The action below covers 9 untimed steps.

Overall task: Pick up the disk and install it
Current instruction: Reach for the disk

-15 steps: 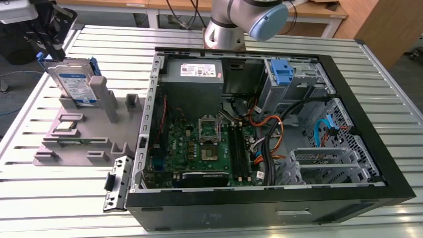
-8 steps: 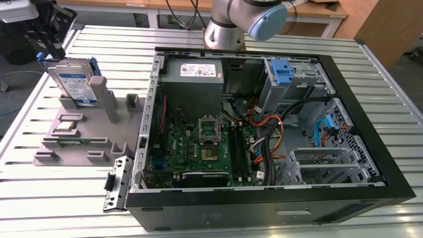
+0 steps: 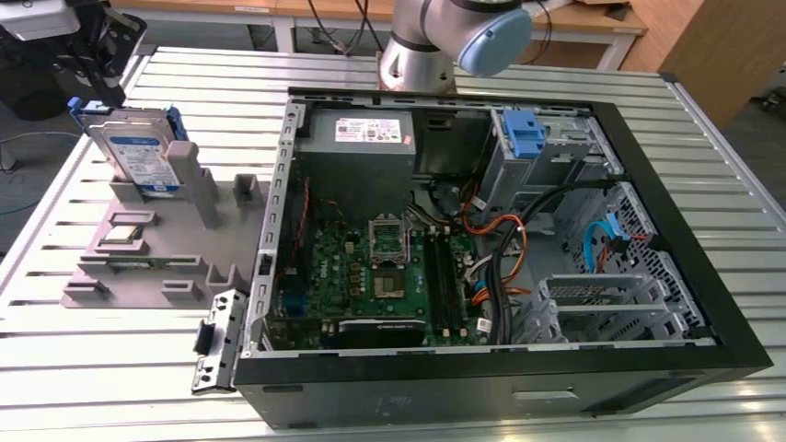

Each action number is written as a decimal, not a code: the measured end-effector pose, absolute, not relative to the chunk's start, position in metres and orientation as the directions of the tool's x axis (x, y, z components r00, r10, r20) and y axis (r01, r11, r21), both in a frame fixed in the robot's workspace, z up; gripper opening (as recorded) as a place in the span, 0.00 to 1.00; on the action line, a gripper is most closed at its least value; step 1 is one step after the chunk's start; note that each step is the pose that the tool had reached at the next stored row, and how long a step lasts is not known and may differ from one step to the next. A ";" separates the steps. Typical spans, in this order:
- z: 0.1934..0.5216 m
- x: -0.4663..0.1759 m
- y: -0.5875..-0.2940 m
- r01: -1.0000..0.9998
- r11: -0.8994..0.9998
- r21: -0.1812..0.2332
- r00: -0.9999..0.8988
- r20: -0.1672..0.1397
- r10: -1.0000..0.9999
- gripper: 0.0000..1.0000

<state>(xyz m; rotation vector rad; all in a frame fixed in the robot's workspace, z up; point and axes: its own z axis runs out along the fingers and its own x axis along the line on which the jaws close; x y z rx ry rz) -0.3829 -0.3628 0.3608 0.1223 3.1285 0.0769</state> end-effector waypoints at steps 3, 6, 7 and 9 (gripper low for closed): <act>0.358 -0.385 -0.357 0.078 0.996 0.049 -0.997 -0.008 0.078 0.10; 0.354 -0.388 -0.353 0.078 0.996 0.050 -0.997 -0.008 0.078 0.10; 0.353 -0.389 -0.351 0.078 0.996 0.049 -0.997 -0.008 0.078 0.10; 0.351 -0.391 -0.348 0.078 0.996 0.049 -0.997 -0.008 0.078 0.10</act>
